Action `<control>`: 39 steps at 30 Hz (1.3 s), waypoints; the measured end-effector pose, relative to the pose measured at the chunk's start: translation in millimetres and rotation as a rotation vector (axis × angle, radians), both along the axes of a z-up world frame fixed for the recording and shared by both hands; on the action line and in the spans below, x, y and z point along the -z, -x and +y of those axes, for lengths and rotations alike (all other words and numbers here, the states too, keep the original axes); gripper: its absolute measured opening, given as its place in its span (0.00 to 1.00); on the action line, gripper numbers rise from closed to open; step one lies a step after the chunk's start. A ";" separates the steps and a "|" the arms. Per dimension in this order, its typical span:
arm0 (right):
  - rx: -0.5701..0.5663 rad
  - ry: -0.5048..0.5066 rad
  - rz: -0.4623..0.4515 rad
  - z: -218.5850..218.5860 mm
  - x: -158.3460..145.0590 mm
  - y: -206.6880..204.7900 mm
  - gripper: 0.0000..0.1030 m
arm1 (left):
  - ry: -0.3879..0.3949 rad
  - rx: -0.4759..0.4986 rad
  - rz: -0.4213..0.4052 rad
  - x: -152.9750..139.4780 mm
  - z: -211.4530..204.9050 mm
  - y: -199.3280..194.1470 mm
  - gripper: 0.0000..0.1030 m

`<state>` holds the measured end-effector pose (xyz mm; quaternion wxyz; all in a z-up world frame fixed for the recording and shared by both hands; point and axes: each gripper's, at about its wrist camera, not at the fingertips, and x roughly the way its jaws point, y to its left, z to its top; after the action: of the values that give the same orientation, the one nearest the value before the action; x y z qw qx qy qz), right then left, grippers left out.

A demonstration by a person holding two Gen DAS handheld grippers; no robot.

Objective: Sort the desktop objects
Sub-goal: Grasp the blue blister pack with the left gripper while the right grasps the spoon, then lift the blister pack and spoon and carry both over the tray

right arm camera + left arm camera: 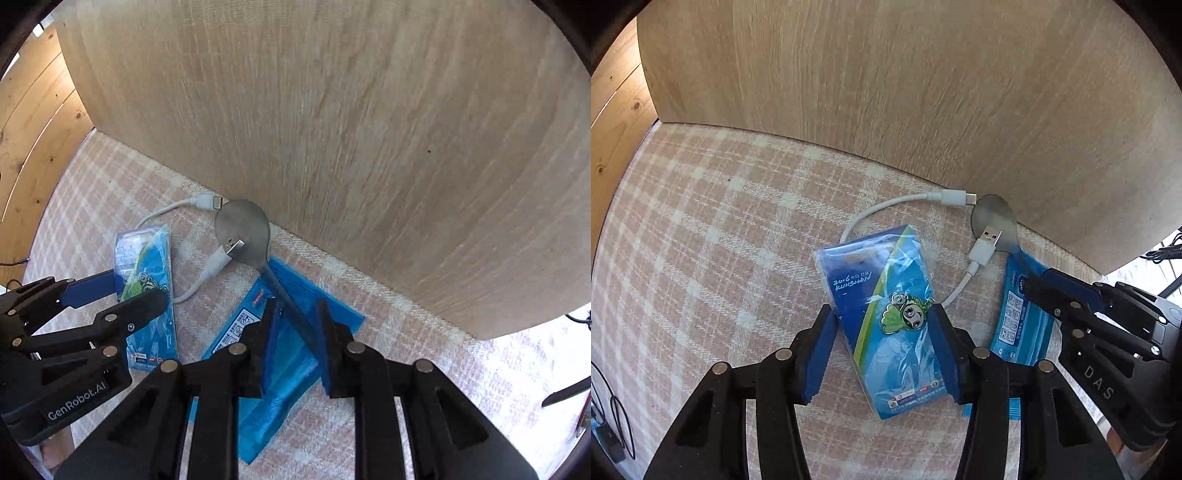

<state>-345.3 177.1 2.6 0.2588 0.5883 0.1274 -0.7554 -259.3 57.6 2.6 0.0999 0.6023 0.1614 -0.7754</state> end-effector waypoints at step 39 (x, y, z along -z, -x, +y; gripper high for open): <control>0.165 0.117 -0.101 83.2 1.0 -39.7 0.06 | 0.091 -0.187 -0.100 20.6 61.6 -53.6 0.53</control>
<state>-305.6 260.4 1.7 0.2357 0.6181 0.0212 -0.7496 -205.7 119.2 -18.0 0.2067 0.6174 0.1764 -0.7382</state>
